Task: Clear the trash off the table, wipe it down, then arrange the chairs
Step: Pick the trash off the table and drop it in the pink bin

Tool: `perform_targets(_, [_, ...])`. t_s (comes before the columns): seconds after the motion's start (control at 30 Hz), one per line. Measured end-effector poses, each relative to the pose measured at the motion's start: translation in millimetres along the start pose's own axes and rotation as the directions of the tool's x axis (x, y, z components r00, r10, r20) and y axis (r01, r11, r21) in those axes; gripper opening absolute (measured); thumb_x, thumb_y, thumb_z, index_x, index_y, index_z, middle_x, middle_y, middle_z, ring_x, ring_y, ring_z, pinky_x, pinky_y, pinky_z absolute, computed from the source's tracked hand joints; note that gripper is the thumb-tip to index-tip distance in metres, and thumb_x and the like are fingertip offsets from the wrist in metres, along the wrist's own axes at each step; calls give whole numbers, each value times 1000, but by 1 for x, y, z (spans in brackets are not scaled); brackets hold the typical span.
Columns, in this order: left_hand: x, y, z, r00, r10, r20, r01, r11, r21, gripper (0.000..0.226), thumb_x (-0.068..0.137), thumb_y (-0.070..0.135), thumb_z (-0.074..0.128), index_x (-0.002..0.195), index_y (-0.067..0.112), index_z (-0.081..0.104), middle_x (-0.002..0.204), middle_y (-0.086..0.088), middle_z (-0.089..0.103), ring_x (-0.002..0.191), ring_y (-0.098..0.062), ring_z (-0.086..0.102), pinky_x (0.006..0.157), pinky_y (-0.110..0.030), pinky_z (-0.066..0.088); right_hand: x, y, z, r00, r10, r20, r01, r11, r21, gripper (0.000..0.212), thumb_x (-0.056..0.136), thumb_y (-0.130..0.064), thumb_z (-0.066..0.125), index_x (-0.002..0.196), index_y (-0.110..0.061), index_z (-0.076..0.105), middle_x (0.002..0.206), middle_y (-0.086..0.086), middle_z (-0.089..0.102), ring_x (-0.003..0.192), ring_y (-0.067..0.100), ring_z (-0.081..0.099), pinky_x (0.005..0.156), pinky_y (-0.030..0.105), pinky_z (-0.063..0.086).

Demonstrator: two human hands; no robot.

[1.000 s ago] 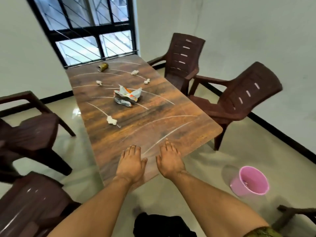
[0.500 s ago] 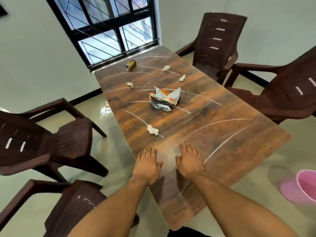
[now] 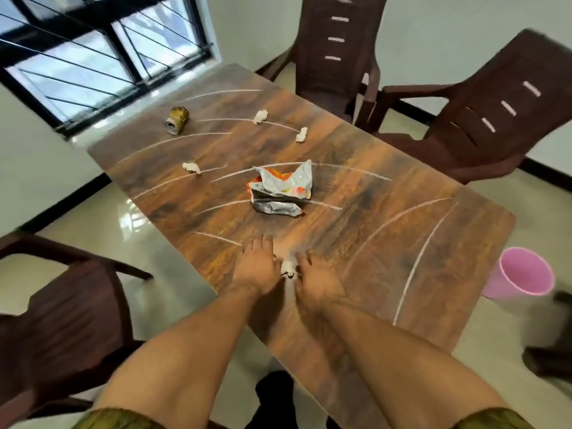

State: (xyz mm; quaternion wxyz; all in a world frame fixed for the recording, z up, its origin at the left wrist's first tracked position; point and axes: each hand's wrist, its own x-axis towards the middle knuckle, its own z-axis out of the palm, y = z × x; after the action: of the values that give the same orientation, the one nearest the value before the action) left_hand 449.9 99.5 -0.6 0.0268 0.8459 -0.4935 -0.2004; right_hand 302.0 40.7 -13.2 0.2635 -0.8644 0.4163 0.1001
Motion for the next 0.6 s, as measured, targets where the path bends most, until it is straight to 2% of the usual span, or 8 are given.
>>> perform_targets(0.1, [33, -14, -16, 999, 32, -6, -32, 999, 18, 63, 100, 38, 47, 153, 8, 29, 155, -18, 34, 141, -34, 34, 115, -43, 28, 17, -22, 9, 999, -26, 23, 26, 1000, -7, 59, 95, -28, 49, 152, -28, 31, 158, 10, 30, 137, 33, 38, 111, 44, 37])
perform_targets(0.2, [65, -27, -27, 999, 36, 20, -37, 999, 29, 65, 99, 37, 49, 154, 10, 28, 156, -17, 33, 142, -34, 33, 115, -45, 29, 35, -39, 16, 998, -59, 33, 62, 994, -95, 58, 94, -19, 47, 150, -30, 34, 149, 10, 39, 127, 34, 45, 101, 45, 44])
perform_targets(0.33, [101, -32, -35, 995, 78, 66, -80, 997, 24, 70, 96, 29, 54, 157, 12, 23, 162, -17, 23, 147, -36, 27, 119, -48, 28, 52, -51, 16, 995, -4, 98, 26, 974, -225, 40, 99, -15, 42, 139, -22, 48, 131, 11, 49, 119, 33, 49, 90, 44, 47])
perform_targets(0.47, [127, -31, -35, 994, 113, 11, -113, 993, 46, 71, 96, 22, 50, 159, 13, 18, 166, -16, 13, 152, -34, 15, 124, -49, 20, 59, -52, 14, 993, 25, 115, -4, 983, -186, 35, 96, -10, 45, 131, -17, 49, 127, 12, 51, 118, 34, 51, 88, 44, 49])
perform_targets(0.6, [151, -23, -41, 973, 188, -132, -164, 970, 178, 74, 97, 14, 44, 160, 11, 4, 168, -16, -2, 155, -34, -2, 124, -52, -1, 54, -38, 8, 997, 57, 46, -54, 996, -71, 41, 92, -12, 48, 132, -20, 49, 127, 8, 55, 117, 32, 52, 89, 42, 49])
